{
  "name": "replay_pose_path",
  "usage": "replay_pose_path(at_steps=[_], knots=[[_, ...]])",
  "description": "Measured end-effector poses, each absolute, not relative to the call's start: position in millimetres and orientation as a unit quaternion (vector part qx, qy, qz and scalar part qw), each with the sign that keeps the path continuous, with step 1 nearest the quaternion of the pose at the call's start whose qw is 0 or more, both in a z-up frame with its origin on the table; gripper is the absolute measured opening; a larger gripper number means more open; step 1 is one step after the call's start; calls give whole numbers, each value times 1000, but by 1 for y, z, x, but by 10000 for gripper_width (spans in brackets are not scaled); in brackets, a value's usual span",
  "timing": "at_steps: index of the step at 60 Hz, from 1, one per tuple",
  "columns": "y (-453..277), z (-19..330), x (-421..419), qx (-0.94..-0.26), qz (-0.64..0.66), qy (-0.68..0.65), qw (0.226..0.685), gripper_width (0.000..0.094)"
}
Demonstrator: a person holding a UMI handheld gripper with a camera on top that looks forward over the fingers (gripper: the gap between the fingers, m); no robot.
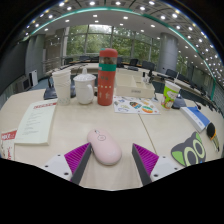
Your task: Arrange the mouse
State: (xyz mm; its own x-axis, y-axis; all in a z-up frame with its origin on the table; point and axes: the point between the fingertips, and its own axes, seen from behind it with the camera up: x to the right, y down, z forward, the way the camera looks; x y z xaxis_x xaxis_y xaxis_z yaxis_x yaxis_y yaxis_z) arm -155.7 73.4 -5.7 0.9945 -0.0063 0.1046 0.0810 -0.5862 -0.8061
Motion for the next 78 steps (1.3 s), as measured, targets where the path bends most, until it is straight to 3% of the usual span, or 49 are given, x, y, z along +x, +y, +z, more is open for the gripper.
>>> replay_pose_path(at_steps=[11, 14, 18, 30, 36, 44, 51, 56, 65, 74, 78], knots=[[104, -10, -158, -892, -29, -14, 451, 788], [109, -12, -163, -892, -16, -15, 451, 707], [114, -12, -166, -891, -10, -20, 453, 500], [112, -7, -171, -890, 3, -50, 454, 375], [100, 34, -163, -874, 4, -65, 482, 349], [68, 123, -120, -846, 28, -48, 530, 343], [43, 156, -43, -837, 17, -34, 546, 342], [32, 140, 17, -847, -5, -38, 530, 342], [21, 74, 92, -874, -7, -29, 485, 341], [21, 25, 124, -885, -10, -35, 464, 348], [19, 11, 131, -888, -6, -29, 460, 397]])
